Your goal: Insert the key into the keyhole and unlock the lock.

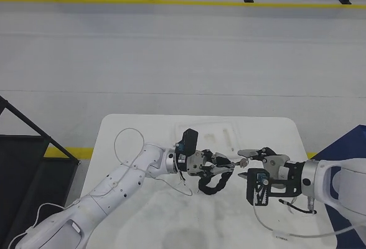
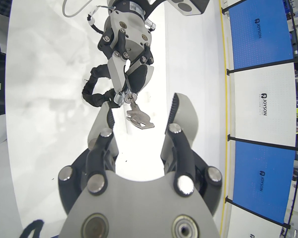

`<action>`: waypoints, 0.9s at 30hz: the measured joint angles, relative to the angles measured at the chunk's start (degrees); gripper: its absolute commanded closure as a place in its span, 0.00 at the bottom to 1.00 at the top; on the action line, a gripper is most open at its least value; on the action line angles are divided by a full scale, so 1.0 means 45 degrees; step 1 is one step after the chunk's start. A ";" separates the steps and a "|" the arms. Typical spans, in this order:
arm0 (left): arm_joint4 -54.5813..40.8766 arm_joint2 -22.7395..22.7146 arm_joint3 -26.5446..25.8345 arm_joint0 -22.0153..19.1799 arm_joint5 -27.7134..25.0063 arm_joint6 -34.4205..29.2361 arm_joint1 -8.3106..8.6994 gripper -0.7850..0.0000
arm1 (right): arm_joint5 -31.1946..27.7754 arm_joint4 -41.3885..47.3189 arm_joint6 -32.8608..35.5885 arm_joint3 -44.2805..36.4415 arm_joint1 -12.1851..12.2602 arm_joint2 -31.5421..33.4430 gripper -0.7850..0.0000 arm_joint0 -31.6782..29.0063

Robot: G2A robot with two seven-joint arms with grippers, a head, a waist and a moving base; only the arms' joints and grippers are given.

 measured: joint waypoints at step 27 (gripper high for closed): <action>-0.0370 0.0727 -0.0124 -0.0468 0.0000 0.0388 0.0445 1.00 | 0.0863 0.1470 -0.0857 0.0713 0.0146 0.0131 1.00 -0.0738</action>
